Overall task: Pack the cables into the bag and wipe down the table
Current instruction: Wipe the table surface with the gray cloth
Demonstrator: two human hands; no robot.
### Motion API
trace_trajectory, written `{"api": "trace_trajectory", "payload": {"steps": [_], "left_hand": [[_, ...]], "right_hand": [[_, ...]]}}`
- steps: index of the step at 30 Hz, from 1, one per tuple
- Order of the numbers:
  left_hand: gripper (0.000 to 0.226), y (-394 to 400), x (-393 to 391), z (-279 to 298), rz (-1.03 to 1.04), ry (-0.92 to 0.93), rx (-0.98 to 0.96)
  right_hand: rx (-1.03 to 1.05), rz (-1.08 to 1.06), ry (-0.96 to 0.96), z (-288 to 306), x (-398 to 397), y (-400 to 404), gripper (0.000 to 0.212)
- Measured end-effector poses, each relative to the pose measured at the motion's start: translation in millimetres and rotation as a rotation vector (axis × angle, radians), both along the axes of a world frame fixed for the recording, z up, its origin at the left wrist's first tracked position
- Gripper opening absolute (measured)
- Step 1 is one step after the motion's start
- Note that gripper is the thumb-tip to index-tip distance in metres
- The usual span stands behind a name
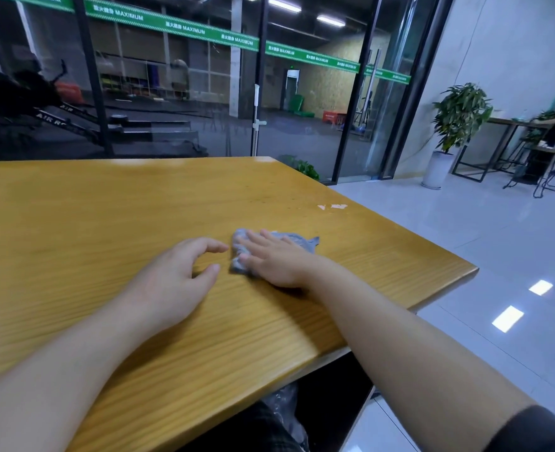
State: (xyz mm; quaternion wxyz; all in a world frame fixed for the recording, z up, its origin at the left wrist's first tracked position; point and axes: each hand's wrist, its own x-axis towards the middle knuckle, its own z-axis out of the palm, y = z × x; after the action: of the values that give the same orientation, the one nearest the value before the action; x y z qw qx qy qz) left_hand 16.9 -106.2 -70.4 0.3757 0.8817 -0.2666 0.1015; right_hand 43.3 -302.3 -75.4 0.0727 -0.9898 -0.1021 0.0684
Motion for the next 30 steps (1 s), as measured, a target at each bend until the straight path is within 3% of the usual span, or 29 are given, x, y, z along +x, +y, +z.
{"api": "trace_trajectory", "payload": {"steps": [3,7,10,12,17,19,22,24,27,30], "left_hand": [[0.028,-0.1,-1.9,0.2,-0.03,-0.042,-0.04],[0.029,0.3,-3.6,2.1,-0.034,-0.139,-0.093],[0.031,-0.6,-4.6,3.7,-0.052,-0.241,-0.015],[0.033,-4.8,-4.5,5.0,-0.077,-0.282,0.091],[0.04,-29.6,6.1,14.1,-0.065,-0.201,0.188],[0.043,-39.9,12.4,17.7,-0.043,-0.14,0.231],[0.045,-52.4,22.1,17.5,-0.031,-0.09,0.286],[0.044,-57.7,28.5,15.9,-0.023,-0.082,0.318],[0.044,-55.9,36.1,12.3,0.002,-0.112,0.385],[0.042,-40.6,42.5,6.4,0.042,-0.234,0.513]], "right_hand": [[0.093,0.168,0.012,1.5,-25.7,10.6,0.051],[0.622,0.091,0.067,13.6,-60.2,-5.2,0.039],[0.829,-0.035,-0.121,16.3,-66.9,-20.9,0.045],[0.972,-0.145,-0.219,19.3,-65.2,-29.8,0.038],[1.187,-0.452,-0.532,33.0,-48.8,-54.2,0.039],[1.155,-0.567,-0.699,38.1,-43.8,-63.6,0.039],[0.926,-0.589,-0.942,41.3,-38.7,-87.1,0.036],[0.735,-0.594,-0.977,38.0,-33.7,-104.6,0.037],[0.497,-0.678,-0.841,22.3,-22.5,-123.2,0.038],[0.369,-0.759,-0.461,2.1,-11.1,-128.9,0.046]]}}
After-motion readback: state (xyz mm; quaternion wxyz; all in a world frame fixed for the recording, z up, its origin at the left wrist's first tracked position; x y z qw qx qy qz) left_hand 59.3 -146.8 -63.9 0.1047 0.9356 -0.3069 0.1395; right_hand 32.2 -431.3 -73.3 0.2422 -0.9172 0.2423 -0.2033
